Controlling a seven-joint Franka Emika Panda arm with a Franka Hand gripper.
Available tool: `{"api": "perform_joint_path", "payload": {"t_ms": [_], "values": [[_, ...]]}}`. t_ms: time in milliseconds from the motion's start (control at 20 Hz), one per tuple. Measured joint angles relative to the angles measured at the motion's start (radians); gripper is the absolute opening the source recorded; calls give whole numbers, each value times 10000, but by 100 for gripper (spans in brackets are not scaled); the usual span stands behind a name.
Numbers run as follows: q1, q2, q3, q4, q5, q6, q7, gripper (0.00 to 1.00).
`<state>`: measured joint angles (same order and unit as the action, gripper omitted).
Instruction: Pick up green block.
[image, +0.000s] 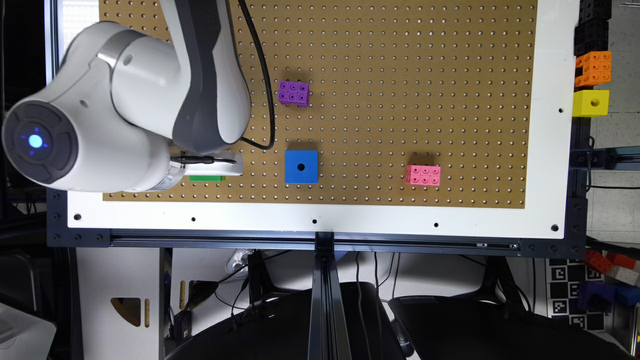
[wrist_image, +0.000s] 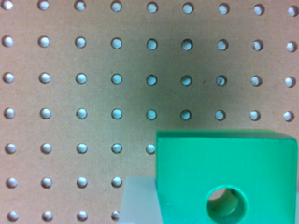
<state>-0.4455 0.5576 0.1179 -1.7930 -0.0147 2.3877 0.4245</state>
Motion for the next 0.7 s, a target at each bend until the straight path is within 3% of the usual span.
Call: {"api": "perform_joint_path", "payload": {"t_ms": [350, 700], "values": [[1, -790, 8, -1, 0, -764, 27, 0], [1, -1145, 14, 0, 0, -1048, 38, 0]]}}
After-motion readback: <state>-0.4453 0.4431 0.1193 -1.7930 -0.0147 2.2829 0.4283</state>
